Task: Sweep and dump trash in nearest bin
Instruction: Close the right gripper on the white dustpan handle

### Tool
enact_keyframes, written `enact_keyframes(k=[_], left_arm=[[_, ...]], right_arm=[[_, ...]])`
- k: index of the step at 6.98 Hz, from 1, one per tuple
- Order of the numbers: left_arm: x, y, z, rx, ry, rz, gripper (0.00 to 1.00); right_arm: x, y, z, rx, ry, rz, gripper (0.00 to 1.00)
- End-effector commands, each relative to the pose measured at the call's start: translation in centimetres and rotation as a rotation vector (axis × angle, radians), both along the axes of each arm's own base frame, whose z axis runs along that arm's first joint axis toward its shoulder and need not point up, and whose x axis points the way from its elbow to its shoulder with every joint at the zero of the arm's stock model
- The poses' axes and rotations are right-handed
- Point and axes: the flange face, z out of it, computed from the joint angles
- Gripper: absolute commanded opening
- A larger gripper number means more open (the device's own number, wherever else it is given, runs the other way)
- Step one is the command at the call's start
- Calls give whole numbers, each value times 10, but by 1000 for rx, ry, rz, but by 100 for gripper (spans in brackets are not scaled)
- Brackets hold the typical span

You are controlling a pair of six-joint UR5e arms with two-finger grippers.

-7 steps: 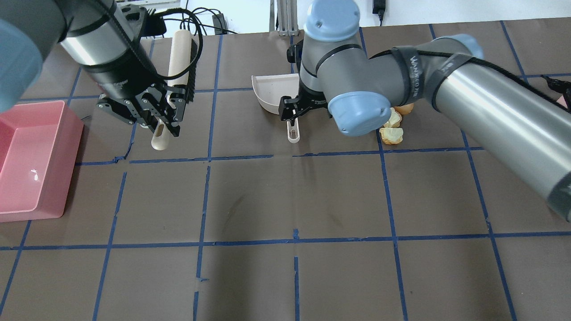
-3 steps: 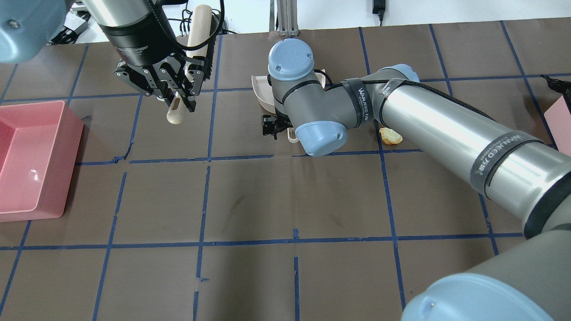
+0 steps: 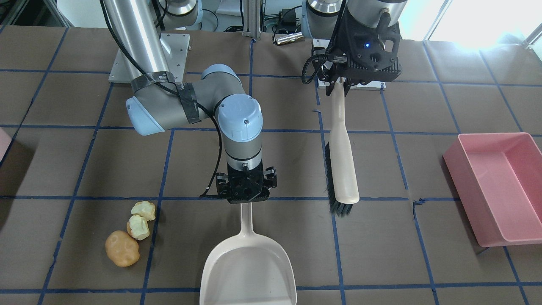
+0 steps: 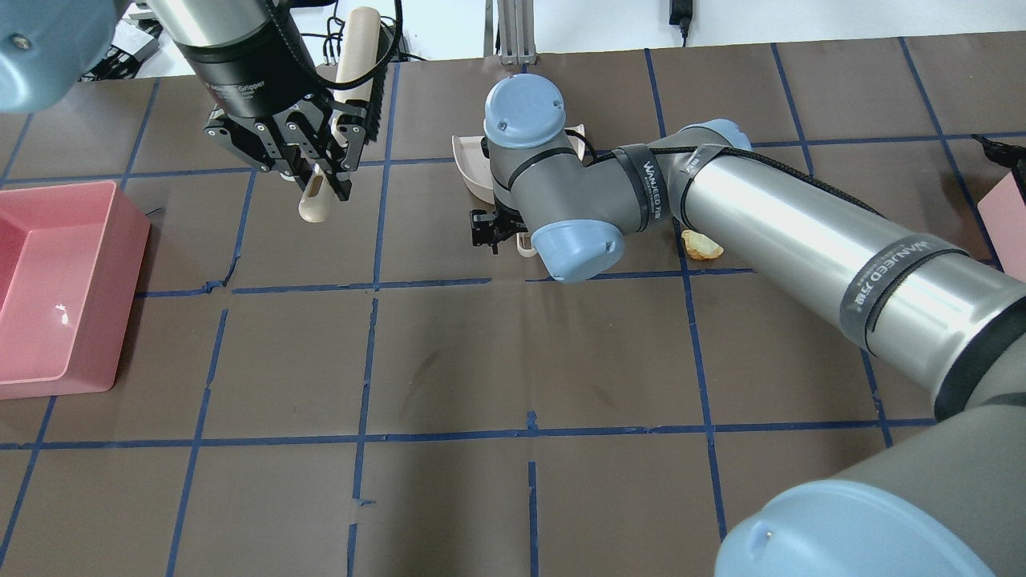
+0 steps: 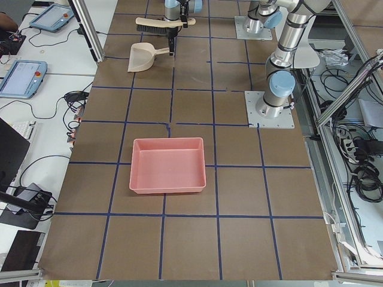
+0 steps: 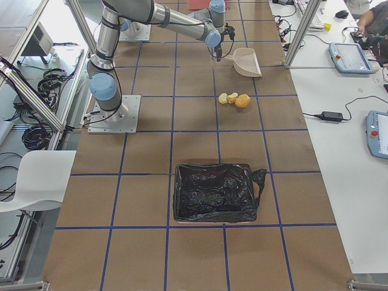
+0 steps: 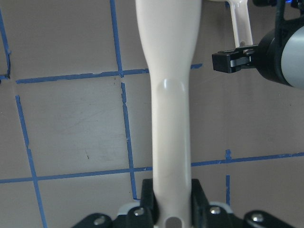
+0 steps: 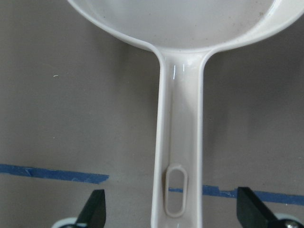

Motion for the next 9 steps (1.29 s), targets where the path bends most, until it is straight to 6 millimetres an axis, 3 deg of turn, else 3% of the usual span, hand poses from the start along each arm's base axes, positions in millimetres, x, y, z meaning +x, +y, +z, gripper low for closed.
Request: enact_keyframes(k=[1, 2, 3, 7, 9], left_arm=[[0, 1, 1, 1, 2, 3, 0], [0, 2, 1, 3, 3, 5, 0], [0, 2, 1, 3, 3, 5, 0], [1, 3, 1, 11, 2, 11, 0], [1, 3, 1, 11, 2, 9, 0]], right_arm=[[-13, -10, 0, 11, -27, -15, 76], [-30, -21, 3, 5, -29, -43, 75], [-28, -19, 1, 16, -28, -53, 67], [-14, -14, -10, 24, -25, -29, 67], [-15, -15, -11, 23, -24, -18, 43]])
